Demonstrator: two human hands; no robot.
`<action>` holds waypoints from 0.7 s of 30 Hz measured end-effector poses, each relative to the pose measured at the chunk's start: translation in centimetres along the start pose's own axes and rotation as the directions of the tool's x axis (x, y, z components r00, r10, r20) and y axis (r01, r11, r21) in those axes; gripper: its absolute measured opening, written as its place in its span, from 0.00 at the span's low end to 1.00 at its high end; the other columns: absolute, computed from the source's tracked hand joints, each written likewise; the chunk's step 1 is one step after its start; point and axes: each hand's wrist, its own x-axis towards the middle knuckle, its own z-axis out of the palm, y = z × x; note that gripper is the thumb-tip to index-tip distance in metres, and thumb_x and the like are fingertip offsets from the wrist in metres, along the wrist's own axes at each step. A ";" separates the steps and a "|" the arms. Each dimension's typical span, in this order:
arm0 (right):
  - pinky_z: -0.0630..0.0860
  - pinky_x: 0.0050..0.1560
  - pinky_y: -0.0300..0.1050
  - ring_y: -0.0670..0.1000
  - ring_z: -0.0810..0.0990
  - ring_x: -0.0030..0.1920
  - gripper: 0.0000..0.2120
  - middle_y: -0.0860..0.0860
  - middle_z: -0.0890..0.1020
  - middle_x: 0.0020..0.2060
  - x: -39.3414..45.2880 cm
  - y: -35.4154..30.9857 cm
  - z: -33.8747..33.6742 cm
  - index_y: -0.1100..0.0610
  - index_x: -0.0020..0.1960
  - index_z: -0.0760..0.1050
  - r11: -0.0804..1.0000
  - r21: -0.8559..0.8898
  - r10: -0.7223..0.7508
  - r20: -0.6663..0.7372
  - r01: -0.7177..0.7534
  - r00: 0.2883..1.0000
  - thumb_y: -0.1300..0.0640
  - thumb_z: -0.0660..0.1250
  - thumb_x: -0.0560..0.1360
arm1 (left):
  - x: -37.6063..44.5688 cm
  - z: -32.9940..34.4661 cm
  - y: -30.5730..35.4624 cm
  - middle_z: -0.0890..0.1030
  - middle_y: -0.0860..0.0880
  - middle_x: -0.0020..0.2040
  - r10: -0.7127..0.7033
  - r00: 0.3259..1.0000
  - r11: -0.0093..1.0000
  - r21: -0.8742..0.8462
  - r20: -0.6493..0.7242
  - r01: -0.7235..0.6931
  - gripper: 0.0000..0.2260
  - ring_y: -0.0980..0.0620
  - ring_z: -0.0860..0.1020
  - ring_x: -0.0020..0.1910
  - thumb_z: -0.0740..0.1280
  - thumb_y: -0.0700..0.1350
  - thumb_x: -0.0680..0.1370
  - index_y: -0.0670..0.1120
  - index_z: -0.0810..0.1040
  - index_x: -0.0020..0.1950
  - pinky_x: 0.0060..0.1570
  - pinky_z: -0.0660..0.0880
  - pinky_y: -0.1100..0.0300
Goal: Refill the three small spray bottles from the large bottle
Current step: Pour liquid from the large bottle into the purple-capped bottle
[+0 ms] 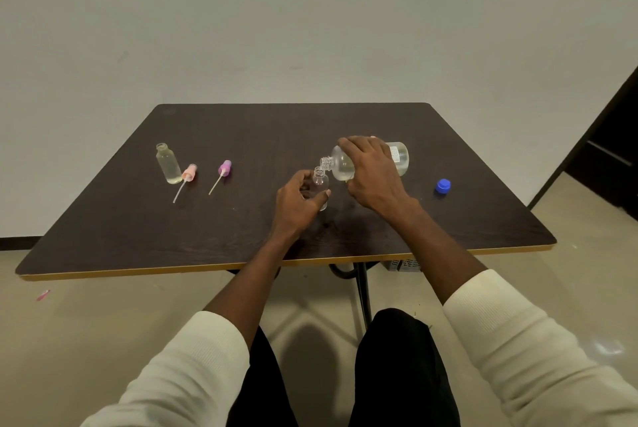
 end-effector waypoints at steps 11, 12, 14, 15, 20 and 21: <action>0.60 0.71 0.53 0.57 0.72 0.64 0.33 0.55 0.76 0.63 0.0 0.0 0.0 0.58 0.69 0.70 1.000 0.006 0.001 0.012 -0.001 1.000 0.62 0.74 0.65 | -0.1 -0.1 0.0 0.84 0.53 0.49 -0.002 1.000 1.000 -0.001 0.010 0.002 0.14 0.54 0.82 0.49 0.76 0.45 0.73 0.50 0.79 0.57 0.51 0.81 0.51; 0.60 0.72 0.53 0.57 0.72 0.64 0.33 0.55 0.76 0.63 0.1 0.0 0.0 0.57 0.69 0.70 1.000 0.003 0.000 0.011 0.000 1.000 0.62 0.73 0.65 | -0.1 -0.1 0.0 0.84 0.53 0.50 -0.003 1.000 1.000 -0.001 0.011 0.003 0.14 0.54 0.82 0.49 0.76 0.45 0.73 0.50 0.79 0.57 0.52 0.81 0.50; 0.60 0.72 0.53 0.57 0.72 0.64 0.33 0.55 0.76 0.63 0.1 0.1 0.1 0.57 0.69 0.70 1.000 -0.003 -0.001 0.011 0.001 1.000 0.62 0.73 0.65 | 0.0 0.0 -0.1 0.84 0.53 0.50 -0.005 1.000 1.000 -0.004 0.014 0.005 0.14 0.54 0.82 0.49 0.76 0.46 0.73 0.50 0.79 0.57 0.52 0.81 0.50; 0.60 0.72 0.53 0.57 0.72 0.64 0.33 0.55 0.76 0.63 0.1 0.1 0.1 0.57 0.69 0.70 1.000 -0.002 -0.001 0.009 0.001 1.000 0.62 0.73 0.65 | -0.1 0.0 -0.1 0.84 0.53 0.50 -0.006 1.000 1.000 -0.005 0.013 0.006 0.14 0.54 0.82 0.49 0.76 0.46 0.73 0.50 0.79 0.57 0.52 0.81 0.50; 0.60 0.72 0.53 0.57 0.72 0.64 0.34 0.55 0.76 0.64 0.1 0.2 0.1 0.58 0.69 0.70 1.000 0.002 0.000 0.009 0.000 1.000 0.63 0.73 0.64 | -0.1 0.0 0.1 0.84 0.53 0.49 -0.004 1.000 1.000 -0.006 0.011 0.004 0.13 0.54 0.82 0.49 0.76 0.45 0.73 0.53 0.78 0.55 0.52 0.81 0.51; 0.60 0.72 0.53 0.57 0.72 0.64 0.34 0.55 0.76 0.64 0.1 0.1 0.1 0.58 0.69 0.70 1.000 0.003 0.000 0.007 0.000 1.000 0.63 0.73 0.64 | -0.1 0.0 0.1 0.84 0.53 0.49 -0.005 1.000 1.000 -0.002 0.013 0.005 0.13 0.55 0.82 0.49 0.76 0.45 0.73 0.53 0.78 0.55 0.52 0.81 0.52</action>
